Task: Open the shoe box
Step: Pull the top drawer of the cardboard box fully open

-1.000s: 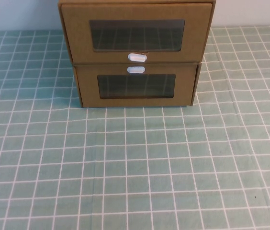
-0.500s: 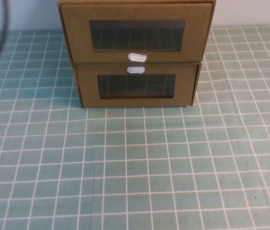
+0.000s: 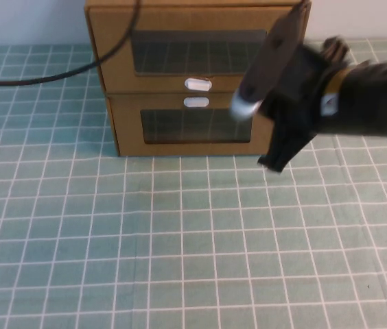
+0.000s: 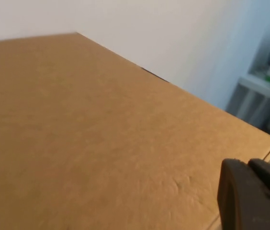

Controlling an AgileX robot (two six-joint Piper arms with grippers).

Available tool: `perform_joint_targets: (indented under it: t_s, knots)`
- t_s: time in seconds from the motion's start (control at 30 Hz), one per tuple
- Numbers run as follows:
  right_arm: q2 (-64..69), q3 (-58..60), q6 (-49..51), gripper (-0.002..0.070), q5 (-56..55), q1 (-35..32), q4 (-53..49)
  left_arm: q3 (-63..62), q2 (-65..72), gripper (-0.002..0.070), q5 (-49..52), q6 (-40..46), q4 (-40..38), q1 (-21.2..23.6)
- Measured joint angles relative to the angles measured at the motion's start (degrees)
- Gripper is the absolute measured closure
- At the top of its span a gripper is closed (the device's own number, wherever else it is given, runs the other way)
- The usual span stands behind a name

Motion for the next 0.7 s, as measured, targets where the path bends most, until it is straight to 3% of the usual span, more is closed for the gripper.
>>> perform_joint_targets:
  t_s: [0.27,0.5,0.6,0.7]
  knots:
    - [8.97,-0.12,4.32,0.0689,-1.90,2.57,-8.13,-21.81,17.07,0.0680,3.78,-14.13,16.21,-7.90]
    - [9.66,-0.68,4.16,0.0690,4.38,2.69,-11.21,-26.47,21.93,0.0680,5.37,-23.44,20.39,-8.88]
    - [9.66,-1.25,7.29,0.0689,6.42,2.69,-19.43,-26.88,22.16,0.0680,5.93,-25.55,21.85,-8.97]
    - [9.66,-1.93,17.09,0.0689,7.54,2.69,-31.44,-27.00,22.16,0.0680,6.07,-26.40,22.54,-9.09]
